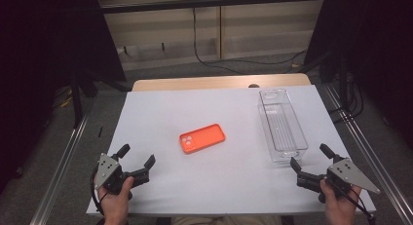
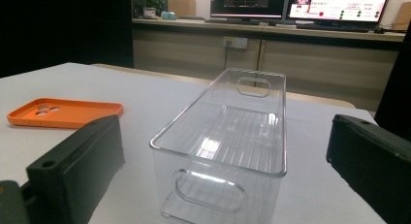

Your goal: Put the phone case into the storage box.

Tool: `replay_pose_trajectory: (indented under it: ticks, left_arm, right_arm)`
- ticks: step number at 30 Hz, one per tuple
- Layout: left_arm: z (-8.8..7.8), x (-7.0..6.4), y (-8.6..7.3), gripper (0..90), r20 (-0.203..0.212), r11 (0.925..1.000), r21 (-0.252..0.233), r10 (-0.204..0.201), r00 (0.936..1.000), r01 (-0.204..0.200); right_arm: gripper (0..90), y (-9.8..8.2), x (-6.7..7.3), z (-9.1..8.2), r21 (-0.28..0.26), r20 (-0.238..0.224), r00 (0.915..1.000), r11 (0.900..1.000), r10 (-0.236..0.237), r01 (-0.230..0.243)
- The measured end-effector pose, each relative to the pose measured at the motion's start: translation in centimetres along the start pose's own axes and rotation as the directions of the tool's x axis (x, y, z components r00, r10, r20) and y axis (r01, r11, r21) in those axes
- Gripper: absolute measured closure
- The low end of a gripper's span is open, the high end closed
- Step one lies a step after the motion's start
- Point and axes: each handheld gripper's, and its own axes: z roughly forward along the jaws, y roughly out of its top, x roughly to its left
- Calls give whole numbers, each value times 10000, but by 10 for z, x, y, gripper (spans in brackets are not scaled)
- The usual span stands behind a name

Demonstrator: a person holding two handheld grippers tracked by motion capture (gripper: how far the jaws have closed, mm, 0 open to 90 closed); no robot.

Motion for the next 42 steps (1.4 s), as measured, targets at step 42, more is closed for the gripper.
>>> replay_pose_trajectory:
  ticks: [42]
  left_arm:
    - [28,-25,9,42,2327,9957,874,82,9725,-293]
  right_arm:
    - [0,-2,0,5,195,-256,9997,9998,54,-49]
